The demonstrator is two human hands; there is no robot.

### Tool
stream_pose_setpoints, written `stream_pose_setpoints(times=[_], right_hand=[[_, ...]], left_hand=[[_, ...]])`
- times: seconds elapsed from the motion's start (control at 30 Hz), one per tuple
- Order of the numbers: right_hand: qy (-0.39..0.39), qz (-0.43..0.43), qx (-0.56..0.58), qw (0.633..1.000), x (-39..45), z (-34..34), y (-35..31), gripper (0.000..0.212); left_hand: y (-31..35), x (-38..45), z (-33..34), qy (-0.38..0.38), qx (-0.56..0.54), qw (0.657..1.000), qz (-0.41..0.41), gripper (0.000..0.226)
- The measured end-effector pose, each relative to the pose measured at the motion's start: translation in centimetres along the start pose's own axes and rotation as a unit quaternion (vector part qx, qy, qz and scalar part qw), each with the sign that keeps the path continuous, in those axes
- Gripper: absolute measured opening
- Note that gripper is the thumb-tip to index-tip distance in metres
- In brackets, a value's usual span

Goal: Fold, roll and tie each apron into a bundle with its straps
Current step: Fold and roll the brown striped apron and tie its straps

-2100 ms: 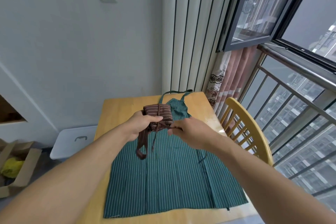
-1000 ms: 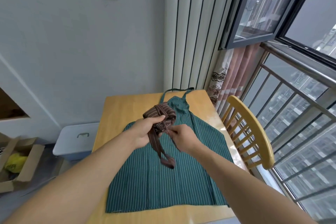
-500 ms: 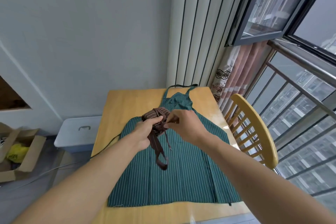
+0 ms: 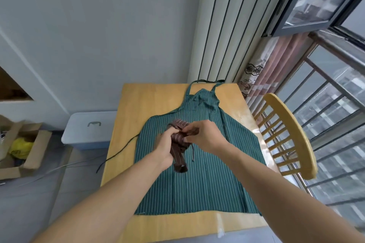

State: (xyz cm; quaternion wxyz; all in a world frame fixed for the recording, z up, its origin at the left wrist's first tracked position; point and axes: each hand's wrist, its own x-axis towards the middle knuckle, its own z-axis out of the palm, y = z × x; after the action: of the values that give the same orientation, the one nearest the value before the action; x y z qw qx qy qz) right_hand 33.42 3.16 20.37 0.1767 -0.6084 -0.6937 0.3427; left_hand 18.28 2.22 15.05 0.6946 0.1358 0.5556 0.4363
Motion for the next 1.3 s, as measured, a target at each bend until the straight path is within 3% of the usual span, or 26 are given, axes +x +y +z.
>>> stream_pose_setpoints(times=[0.2,0.37,0.5,0.67,0.8,0.9,1.0,1.03,1.07,1.13,1.17,1.23,1.3], right_hand=[[-0.038,0.006,-0.104,0.994,0.9,3.1,1.6,0.021],[-0.051,-0.117,-0.243,0.961,1.8,5.9,3.8,0.034],[0.05,-0.178,-0.236,0.954,3.2,6.1,5.1,0.027],[0.106,-0.18,-0.272,0.939,3.7,0.6,5.4,0.026],[0.063,-0.141,-0.254,0.955,3.9,1.2,8.1,0.023],[-0.017,-0.111,-0.235,0.965,3.9,5.4,10.5,0.022],[-0.096,-0.083,-0.215,0.968,3.7,9.7,12.9,0.026],[-0.119,-0.079,-0.213,0.967,3.4,10.6,13.4,0.027],[-0.135,-0.075,-0.207,0.966,3.1,11.5,14.0,0.028],[-0.13,-0.069,-0.187,0.971,2.4,12.5,14.7,0.031],[-0.124,-0.065,-0.182,0.973,2.2,12.8,14.9,0.031],[-0.114,-0.071,-0.176,0.975,2.4,13.2,15.2,0.032],[-0.121,-0.066,-0.161,0.977,2.8,13.3,15.3,0.031]], left_hand=[[-3.5,3.3,-4.0,-0.016,0.11,0.994,-0.016,0.046],[-5.9,4.8,-5.0,-0.029,0.09,0.994,-0.061,0.04],[-4.9,5.7,-3.4,-0.086,-0.023,0.992,-0.094,0.039],[-2.1,5.4,1.3,-0.156,-0.011,0.983,-0.097,0.036],[-3.1,5.7,2.0,-0.122,0.001,0.984,-0.131,0.033],[-5.2,7.0,-0.4,-0.08,0.006,0.982,-0.17,0.032],[-8.1,8.3,-3.4,-0.062,0.132,0.968,-0.204,0.028],[-8.5,8.7,-4.2,-0.062,0.238,0.949,-0.196,0.026],[-8.9,9.1,-5.1,-0.06,0.371,0.908,-0.184,0.03],[-9.1,10.0,-6.6,-0.017,0.635,0.767,-0.09,0.058],[-9.0,10.2,-7.0,0.019,0.706,0.708,0.009,0.071],[-8.7,10.4,-6.9,-0.012,0.723,0.659,0.206,0.064],[-8.9,10.7,-6.4,-0.105,0.688,0.669,0.261,0.04]])
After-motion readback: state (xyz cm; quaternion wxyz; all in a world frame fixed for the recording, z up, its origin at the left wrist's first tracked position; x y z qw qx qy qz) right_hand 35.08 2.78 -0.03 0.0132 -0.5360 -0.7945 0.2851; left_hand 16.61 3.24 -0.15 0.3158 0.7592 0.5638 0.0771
